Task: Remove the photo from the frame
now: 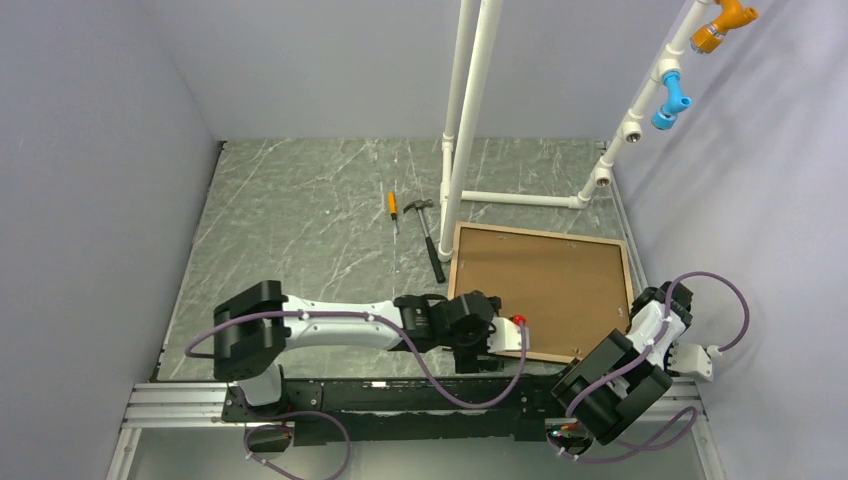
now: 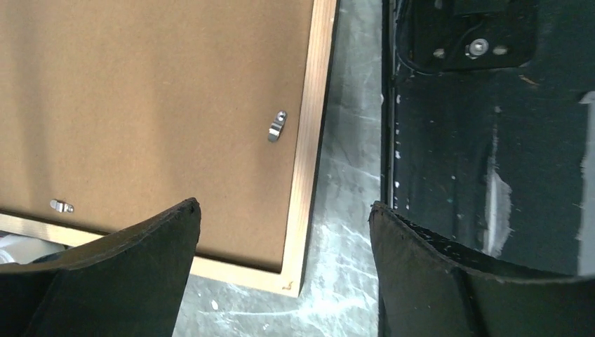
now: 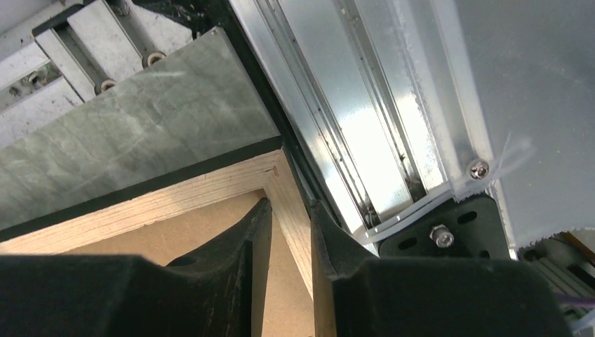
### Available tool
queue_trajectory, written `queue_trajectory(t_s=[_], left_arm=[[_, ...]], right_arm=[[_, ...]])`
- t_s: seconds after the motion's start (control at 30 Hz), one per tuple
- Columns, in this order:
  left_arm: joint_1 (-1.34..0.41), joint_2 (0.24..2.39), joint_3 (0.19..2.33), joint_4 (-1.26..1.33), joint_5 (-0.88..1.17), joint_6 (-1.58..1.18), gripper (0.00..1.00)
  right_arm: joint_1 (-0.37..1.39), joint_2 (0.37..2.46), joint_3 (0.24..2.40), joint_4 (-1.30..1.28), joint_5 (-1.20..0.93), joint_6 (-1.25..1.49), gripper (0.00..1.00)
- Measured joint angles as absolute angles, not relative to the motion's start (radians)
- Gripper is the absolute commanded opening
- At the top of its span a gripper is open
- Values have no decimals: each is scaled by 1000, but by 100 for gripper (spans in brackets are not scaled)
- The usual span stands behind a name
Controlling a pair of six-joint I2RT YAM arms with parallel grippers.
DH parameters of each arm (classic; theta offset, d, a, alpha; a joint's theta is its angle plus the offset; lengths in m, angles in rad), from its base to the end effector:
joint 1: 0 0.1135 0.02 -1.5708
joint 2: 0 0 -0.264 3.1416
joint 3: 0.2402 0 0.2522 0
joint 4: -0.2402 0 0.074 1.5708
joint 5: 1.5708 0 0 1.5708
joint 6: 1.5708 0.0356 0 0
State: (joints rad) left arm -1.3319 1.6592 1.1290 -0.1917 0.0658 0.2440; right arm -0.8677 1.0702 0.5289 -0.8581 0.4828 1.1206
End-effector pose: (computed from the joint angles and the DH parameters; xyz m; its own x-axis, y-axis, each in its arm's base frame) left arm 0.0846 -0.3573 0.2320 0.0853 0.6685 -0.7388 0.9899 0.0275 0.1392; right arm 0.0858 -0.1268 0.1663 0.3772 0.7883 -0.4861 0.8899 -0.4539 -0.0455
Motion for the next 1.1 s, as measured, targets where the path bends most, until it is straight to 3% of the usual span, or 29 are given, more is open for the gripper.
queue_trajectory(t_s=[0.5,0.93,1.0,1.1], left_arm=[[-1466,1845,1156,-83,-296,416,89],[-1502,2035,1130,286,-682,684,82],[-1503,2062,1126,350,-730,741,78],[-1502,2110,1115,465,-790,830,63]], right_arm=[[-868,987,649,-1028,413,1080,0],[-868,986,672,-1077,410,1066,0],[-868,986,674,-1079,411,1065,0],[-868,986,674,-1082,411,1065,0]])
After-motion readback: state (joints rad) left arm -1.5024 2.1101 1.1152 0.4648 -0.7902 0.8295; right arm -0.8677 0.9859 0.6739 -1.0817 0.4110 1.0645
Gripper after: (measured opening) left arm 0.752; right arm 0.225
